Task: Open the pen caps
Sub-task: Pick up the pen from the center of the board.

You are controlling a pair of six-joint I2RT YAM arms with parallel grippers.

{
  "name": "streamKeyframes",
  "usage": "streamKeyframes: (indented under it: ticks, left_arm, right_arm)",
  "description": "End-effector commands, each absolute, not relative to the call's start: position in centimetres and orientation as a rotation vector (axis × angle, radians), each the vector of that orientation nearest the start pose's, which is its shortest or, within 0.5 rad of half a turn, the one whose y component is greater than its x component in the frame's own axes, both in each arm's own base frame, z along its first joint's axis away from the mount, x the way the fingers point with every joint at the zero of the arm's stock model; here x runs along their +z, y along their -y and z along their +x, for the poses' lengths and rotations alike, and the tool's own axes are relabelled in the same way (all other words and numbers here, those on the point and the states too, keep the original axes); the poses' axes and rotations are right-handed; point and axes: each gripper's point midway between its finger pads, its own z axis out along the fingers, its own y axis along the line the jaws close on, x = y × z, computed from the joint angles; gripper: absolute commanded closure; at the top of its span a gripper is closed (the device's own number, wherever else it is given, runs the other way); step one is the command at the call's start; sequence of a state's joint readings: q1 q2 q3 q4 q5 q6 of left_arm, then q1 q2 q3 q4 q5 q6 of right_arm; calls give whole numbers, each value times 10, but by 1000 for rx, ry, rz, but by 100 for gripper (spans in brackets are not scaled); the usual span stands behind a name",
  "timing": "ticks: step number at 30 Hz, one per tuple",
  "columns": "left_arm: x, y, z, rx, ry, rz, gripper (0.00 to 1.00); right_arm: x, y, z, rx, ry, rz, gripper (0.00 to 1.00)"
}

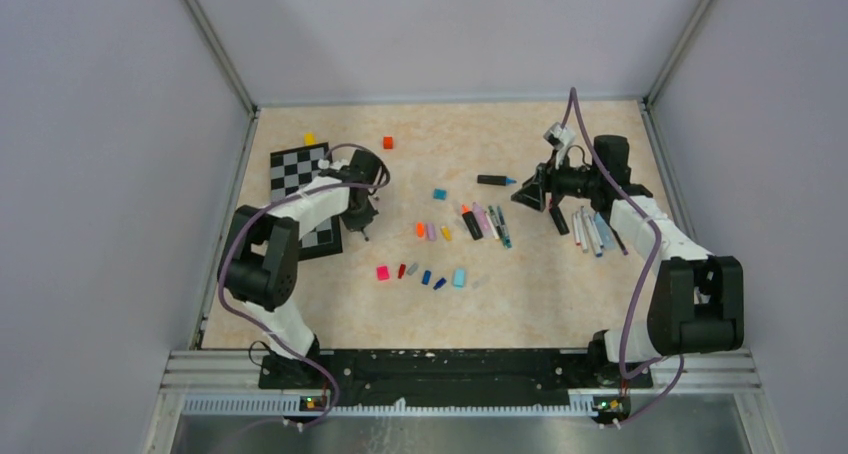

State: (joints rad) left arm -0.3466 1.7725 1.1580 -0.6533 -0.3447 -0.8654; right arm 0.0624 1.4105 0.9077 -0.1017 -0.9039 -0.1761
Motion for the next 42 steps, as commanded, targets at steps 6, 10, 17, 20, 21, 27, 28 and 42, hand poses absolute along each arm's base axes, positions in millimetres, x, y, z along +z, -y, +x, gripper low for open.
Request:
streamKeyframes:
  ticks: [6,10,17,20,21,27,28,42]
  left_arm:
    - [101,121,357,-243,-2372,-465,100]
    - [132,156,351,-528,-2252,-216,100]
    - [194,221,320,-1053,-1865,171,100]
    - [211,237,307,-1201,-1747,235,100]
    - [217,242,303,-1232,-1709,248,100]
    - [250,269,287,-1318,-1540,316,100]
    - [255,273,285,-1325,-1519,317,100]
    - [269,310,274,-1399,-1459,262,100]
  right_arm:
    - [178,-166,327,1022,-1796,-860,45]
    - [188,-173,317,1088,-1737,-917,45]
    - [216,-192,306,1095,-1679,-1032,46]
    - [241,-204,302,1097,-1635,-1081,45]
    - [247,-208,302,1107,-1628,-1086,45]
    - [272,-240,290,1260,-1628,-1052,45]
    - [276,-245,289,1289,-1624,-1039,45]
    - [298,-275,285,1622,-1617,-731,42]
